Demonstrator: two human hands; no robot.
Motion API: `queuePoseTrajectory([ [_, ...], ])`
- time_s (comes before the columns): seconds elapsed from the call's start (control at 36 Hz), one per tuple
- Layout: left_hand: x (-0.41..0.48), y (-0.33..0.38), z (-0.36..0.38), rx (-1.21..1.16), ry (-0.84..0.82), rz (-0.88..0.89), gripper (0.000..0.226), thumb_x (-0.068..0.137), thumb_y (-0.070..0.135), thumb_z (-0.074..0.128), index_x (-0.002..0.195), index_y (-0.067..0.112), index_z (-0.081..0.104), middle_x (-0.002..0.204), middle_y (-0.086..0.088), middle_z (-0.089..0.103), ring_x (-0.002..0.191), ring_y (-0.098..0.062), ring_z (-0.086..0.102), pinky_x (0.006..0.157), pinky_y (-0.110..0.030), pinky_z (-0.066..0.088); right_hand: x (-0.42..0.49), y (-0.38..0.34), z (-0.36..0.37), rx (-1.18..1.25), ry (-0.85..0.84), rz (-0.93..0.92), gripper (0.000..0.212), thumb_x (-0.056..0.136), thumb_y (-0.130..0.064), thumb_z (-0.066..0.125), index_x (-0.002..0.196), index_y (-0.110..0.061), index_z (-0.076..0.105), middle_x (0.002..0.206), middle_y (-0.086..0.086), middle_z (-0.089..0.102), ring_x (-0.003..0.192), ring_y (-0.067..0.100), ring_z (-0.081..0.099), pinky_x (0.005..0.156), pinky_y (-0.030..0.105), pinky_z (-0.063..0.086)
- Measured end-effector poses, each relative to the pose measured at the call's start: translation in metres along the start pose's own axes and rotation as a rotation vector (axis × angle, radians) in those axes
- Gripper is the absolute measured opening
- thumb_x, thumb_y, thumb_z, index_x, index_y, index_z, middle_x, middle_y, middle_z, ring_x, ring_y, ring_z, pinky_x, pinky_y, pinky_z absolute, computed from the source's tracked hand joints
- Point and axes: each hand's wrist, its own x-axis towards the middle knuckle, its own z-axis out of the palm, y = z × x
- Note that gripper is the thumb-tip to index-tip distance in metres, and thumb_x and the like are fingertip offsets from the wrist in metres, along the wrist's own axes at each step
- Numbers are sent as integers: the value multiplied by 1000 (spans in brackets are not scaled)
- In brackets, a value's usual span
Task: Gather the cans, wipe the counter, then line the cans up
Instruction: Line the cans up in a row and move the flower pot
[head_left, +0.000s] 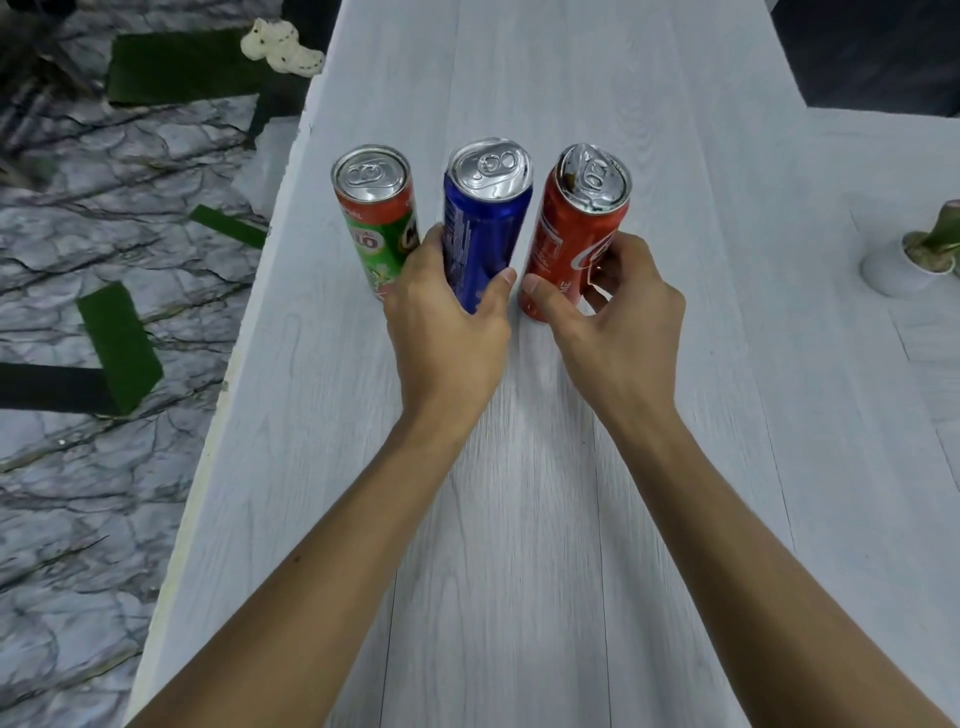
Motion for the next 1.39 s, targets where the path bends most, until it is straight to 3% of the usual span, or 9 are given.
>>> queuePoseTrajectory([
  [0.14, -1, 1, 4, 21, 11, -19, 51, 87, 29, 79, 132, 12, 63, 121, 2, 70, 112, -14, 65, 94, -24, 53, 0, -2, -1, -37, 4, -10, 64, 81, -47, 82, 132, -17, 59, 116, -8, 70, 95, -4, 64, 78, 1, 46],
  [0.39, -4, 2, 9, -10, 40, -55, 50, 89, 28, 77, 134, 13, 61, 122, 2, 71, 110, -9, 66, 90, -5, 47, -3, -2, -1, -98, -2, -6, 67, 83, -51, 79, 137, -19, 55, 122, -8, 69, 93, -7, 56, 72, -3, 41],
  [0.5, -9, 3, 13, -14, 33, -95, 61, 91, 31, 75, 144, 12, 52, 130, 2, 67, 115, -8, 63, 84, 4, 40, -6, -3, -4, -123, -27, -15, 74, 83, -57, 76, 142, -20, 52, 127, -9, 67, 88, -21, 52, 75, -7, 35],
  [0.56, -14, 3, 15, -33, 24, -123, 64, 93, 33, 72, 149, 15, 46, 134, 3, 65, 118, -7, 62, 84, 5, 39, -8, -1, -7, -135, -37, -12, 82, 83, -61, 73, 148, -18, 47, 138, -7, 62, 108, -15, 54, 88, -4, 33],
  [0.61, -20, 3, 17, -43, 21, -149, 66, 95, 34, 69, 152, 17, 41, 140, 4, 61, 123, -6, 59, 87, 5, 38, -12, 1, -12, -148, -48, 1, 88, 85, -63, 71, 153, -17, 41, 149, -3, 54, 133, 4, 50, 106, 14, 36],
  [0.69, -34, 2, 18, -53, 28, -172, 69, 96, 35, 66, 156, 19, 35, 151, 5, 52, 137, -7, 48, 100, -1, 36, -18, 4, -19, -180, -60, 13, 86, 88, -59, 70, 156, -18, 38, 155, -1, 48, 141, 15, 45, 111, 30, 36],
  [0.83, -60, -2, 10, -32, 55, -166, 64, 97, 34, 64, 154, 21, 39, 157, 4, 46, 145, -12, 41, 117, -42, 41, -28, 8, -33, -237, -97, -11, 75, 93, -59, 64, 153, -19, 43, 155, -1, 48, 141, 15, 44, 108, 23, 30],
  [1.0, -75, -7, -6, 122, -99, -96, 47, 98, 33, 65, 144, 25, 54, 149, 9, 54, 136, -7, 49, 108, -24, 42, -37, 16, -52, -343, -192, -104, 63, 98, -55, 59, 149, -20, 51, 154, -1, 49, 142, 13, 43, 111, 21, 28],
  [1.39, -85, 32, 2, 375, -502, 162, 57, 99, 46, 56, 152, 31, 43, 160, 7, 42, 150, -19, 36, 117, -51, 39, -46, 44, -128, -497, -282, -244, 60, 100, -52, 56, 149, -17, 52, 155, 4, 48, 144, 22, 42, 118, 34, 30],
])
